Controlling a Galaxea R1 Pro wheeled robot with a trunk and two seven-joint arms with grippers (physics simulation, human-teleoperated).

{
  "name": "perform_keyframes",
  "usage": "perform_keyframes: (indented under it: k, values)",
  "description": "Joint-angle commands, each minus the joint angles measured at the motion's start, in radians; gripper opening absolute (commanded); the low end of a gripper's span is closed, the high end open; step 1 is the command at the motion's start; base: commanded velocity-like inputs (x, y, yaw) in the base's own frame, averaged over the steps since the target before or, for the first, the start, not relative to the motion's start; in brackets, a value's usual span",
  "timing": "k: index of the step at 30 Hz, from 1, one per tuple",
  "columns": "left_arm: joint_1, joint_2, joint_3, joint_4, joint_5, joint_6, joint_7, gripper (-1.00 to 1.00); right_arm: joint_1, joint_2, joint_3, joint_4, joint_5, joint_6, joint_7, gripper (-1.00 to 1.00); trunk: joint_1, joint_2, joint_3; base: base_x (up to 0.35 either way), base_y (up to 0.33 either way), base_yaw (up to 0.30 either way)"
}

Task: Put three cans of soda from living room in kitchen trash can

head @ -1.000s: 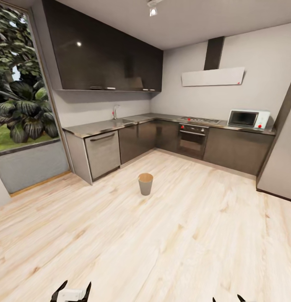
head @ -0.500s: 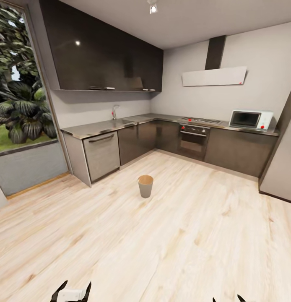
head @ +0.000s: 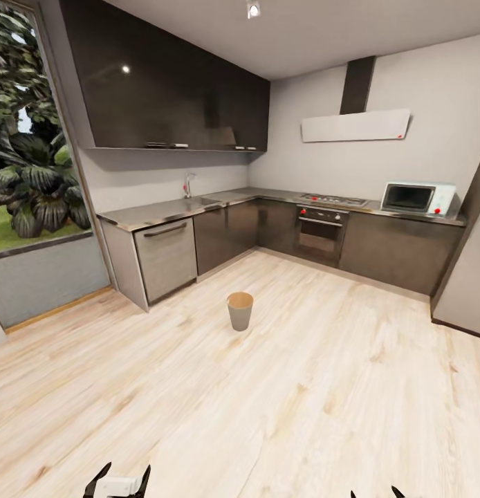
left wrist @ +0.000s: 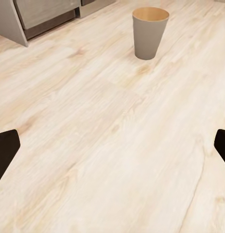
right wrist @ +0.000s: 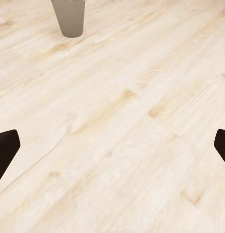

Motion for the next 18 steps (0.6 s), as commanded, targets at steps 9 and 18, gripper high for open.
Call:
perform_keyframes:
  k: [9,18]
  values:
    - [0.0,0.0,0.0,0.0,0.001,0.0,0.0,1.0,0.0,0.0,0.001,0.0,0.0,0.0,0.001,1.0,0.0,0.0,0.0,0.196,0.076,0.0]
    - [0.0,0.0,0.0,0.0,0.002,0.0,0.0,1.0,0.0,0.001,0.0,0.001,0.0,0.0,0.0,1.0,0.0,0.0,0.0,0.264,0.149,0.0]
